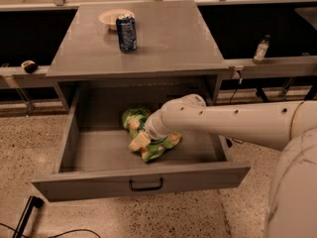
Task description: Pick green rice chip bag from top drawer and place on counter
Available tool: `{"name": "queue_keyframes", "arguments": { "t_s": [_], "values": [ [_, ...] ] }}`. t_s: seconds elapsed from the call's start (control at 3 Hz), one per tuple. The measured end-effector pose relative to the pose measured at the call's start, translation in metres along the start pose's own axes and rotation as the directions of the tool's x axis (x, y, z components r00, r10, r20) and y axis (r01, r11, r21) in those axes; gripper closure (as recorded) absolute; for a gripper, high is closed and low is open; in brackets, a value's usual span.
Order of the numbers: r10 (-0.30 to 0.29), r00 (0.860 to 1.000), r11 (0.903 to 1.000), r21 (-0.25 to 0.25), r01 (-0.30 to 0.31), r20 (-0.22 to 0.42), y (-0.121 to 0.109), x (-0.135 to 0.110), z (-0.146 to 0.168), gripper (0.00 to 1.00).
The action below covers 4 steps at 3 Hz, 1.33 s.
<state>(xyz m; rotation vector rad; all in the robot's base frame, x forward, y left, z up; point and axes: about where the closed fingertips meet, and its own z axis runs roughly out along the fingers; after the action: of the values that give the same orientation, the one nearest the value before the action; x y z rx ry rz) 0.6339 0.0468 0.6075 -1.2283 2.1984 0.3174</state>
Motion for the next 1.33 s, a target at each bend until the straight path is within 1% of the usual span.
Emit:
{"name": "queue_keyframes", "arguments": {
  "t_s": [0.67,1.0,1.33],
  "values": [
    [0.034,0.999,0.9991,-0.025,-0.034,-0.004,-0.0018,0.0017,-0.0006,0.66],
    [0.034,0.999,0.9991,-0.025,-0.034,-0.004,-0.0021,-0.0006,-0.0037,0.88],
    [0.053,0.999,0.9972,-0.053,-0.053,-0.003,-0.0004,-0.0007,-0.0045,1.0]
  ]
}}
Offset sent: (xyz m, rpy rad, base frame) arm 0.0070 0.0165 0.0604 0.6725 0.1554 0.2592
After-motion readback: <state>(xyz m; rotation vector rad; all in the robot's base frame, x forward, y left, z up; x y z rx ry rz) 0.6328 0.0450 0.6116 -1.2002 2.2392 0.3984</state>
